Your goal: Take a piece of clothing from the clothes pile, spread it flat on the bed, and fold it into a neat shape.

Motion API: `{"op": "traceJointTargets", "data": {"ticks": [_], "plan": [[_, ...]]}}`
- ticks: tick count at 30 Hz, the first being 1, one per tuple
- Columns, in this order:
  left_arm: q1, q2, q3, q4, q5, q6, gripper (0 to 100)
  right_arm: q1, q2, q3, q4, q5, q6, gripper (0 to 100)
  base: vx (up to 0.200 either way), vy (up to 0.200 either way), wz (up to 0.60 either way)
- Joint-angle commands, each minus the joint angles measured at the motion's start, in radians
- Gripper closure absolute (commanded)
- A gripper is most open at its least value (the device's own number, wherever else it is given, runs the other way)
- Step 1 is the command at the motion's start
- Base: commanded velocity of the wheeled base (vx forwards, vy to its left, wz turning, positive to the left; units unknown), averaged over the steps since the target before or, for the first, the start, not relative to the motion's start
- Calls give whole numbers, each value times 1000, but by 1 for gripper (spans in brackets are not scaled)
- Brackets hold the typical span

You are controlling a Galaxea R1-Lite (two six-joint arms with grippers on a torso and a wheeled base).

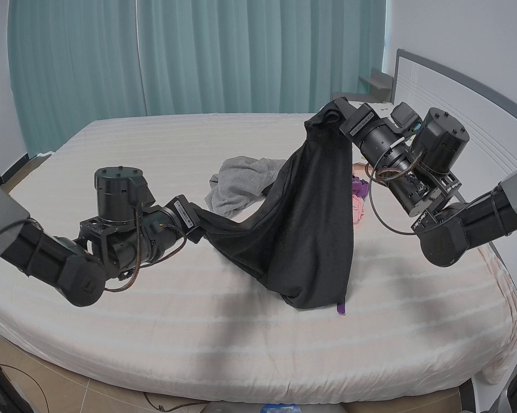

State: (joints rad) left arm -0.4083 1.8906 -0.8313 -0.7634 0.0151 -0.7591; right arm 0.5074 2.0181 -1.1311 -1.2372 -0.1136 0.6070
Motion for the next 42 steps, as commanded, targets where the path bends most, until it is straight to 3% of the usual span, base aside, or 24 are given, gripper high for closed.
{"op": "traceJointTargets", "data": {"ticks": [1,11,18,23,31,42], "plan": [[26,-105,136,-30,-104,-48,100,42,-2,177,-8,-3,50,100,0,0,0],[-44,-1,293,-254,-86,-42,100,77,97,310,-7,0,114,100,0,0,0],[-47,36,307,-257,-55,-51,100,80,87,313,-7,-1,115,100,0,0,0],[-47,24,330,-258,-35,-118,100,94,97,323,-7,-4,115,100,-40,0,0],[-46,13,360,-261,-24,-121,100,92,70,341,-5,-4,115,100,-200,0,0],[-43,5,359,-261,2,-121,100,94,77,346,-5,-4,115,100,0,0,0]]}}
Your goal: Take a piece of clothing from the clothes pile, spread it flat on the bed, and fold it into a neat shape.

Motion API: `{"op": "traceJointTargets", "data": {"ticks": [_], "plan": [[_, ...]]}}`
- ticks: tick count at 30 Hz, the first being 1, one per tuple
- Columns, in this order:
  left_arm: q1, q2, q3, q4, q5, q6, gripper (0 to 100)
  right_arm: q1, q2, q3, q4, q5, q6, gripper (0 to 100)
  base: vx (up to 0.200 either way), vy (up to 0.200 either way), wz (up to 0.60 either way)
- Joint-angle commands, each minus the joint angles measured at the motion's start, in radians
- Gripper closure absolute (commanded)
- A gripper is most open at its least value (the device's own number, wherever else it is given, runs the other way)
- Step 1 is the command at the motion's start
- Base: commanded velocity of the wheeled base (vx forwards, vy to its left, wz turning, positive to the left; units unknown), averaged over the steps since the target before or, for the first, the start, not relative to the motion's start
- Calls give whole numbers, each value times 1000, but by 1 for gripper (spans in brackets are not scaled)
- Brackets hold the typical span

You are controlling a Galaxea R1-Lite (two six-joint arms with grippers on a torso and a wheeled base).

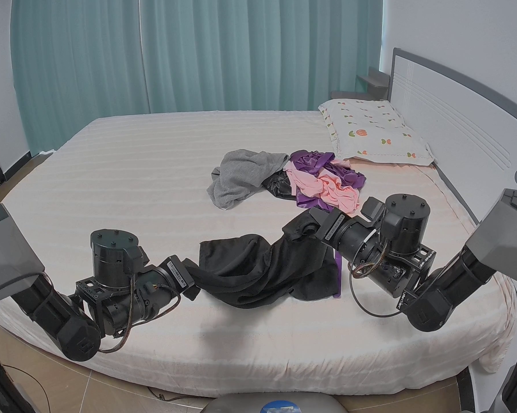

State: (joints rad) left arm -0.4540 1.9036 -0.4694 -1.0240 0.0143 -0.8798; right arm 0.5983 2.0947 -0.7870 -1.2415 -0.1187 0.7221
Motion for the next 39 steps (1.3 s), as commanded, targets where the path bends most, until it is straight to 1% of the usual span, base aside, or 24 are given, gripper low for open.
{"op": "traceJointTargets", "data": {"ticks": [1,39], "plan": [[9,-14,-5,-1,1,-4,100,5,1,3,-1,1,0,100,0,0,0],[17,-104,8,-2,1,1,100,-3,-28,-3,-6,-21,-4,100,0,200,0]]}}
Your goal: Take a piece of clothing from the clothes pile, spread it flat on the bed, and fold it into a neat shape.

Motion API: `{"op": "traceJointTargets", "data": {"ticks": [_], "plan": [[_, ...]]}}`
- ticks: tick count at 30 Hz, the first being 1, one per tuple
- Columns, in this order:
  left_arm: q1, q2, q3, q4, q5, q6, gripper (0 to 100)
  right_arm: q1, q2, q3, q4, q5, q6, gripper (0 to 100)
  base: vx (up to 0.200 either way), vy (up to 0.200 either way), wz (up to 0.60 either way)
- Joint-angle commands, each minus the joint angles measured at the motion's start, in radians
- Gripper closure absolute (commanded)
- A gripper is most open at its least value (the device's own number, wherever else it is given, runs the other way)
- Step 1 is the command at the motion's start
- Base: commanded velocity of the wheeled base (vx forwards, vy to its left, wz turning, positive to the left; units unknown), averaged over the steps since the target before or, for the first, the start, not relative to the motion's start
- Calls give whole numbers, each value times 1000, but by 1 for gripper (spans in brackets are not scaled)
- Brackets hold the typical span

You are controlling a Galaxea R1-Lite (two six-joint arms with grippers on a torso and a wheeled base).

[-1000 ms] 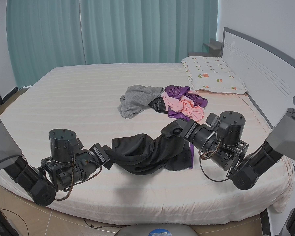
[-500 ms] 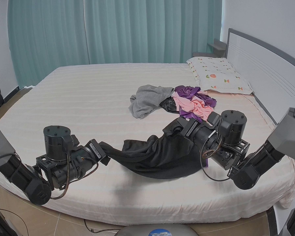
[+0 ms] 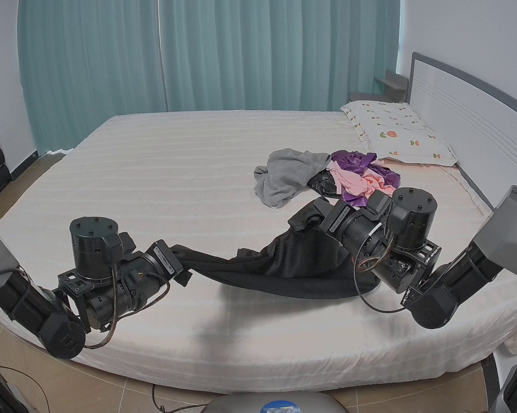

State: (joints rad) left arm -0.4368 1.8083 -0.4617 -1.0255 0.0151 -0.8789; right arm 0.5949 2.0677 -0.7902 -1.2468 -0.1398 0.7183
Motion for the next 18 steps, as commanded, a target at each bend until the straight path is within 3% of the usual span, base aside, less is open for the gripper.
{"op": "traceJointTargets", "data": {"ticks": [1,18], "plan": [[0,-9,2,-1,0,1,100,0,-1,2,0,0,0,100,0,200,0],[6,-14,3,-1,0,5,100,-7,0,9,-36,3,-7,100,0,200,0]]}}
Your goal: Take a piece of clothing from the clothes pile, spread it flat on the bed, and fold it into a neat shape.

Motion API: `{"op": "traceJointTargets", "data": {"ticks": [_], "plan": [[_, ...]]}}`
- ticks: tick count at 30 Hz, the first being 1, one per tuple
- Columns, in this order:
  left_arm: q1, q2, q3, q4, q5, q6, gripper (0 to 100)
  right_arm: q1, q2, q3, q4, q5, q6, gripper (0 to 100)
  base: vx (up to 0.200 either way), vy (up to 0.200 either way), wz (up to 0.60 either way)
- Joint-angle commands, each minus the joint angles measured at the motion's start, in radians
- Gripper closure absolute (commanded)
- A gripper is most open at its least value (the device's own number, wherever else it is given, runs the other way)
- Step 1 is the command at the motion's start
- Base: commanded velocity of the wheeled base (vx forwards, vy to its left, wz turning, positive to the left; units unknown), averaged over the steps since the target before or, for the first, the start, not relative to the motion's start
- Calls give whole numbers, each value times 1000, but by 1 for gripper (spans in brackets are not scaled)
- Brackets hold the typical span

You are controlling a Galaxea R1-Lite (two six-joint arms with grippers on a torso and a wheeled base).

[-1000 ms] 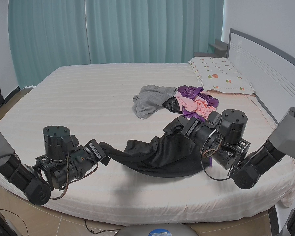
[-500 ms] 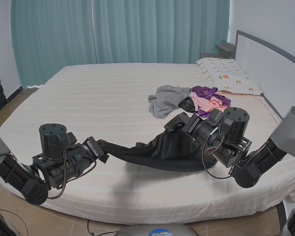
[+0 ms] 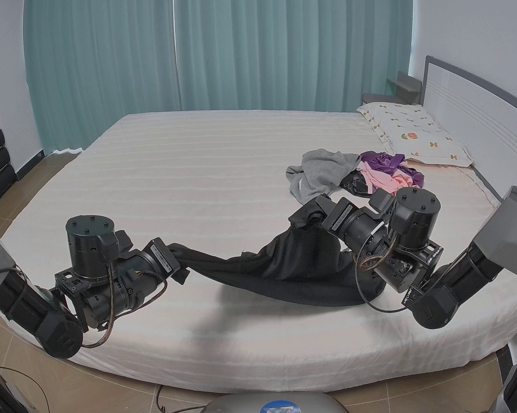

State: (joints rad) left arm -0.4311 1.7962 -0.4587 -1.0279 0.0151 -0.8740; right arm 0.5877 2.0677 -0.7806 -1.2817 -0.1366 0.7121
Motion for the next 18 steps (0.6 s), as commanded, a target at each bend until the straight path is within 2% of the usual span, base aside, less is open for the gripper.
{"op": "traceJointTargets", "data": {"ticks": [1,18], "plan": [[0,-1,0,0,0,0,100,-2,0,0,-1,0,0,100,0,200,0],[0,-1,6,0,0,0,100,-8,8,0,5,0,-11,100,0,200,0]]}}
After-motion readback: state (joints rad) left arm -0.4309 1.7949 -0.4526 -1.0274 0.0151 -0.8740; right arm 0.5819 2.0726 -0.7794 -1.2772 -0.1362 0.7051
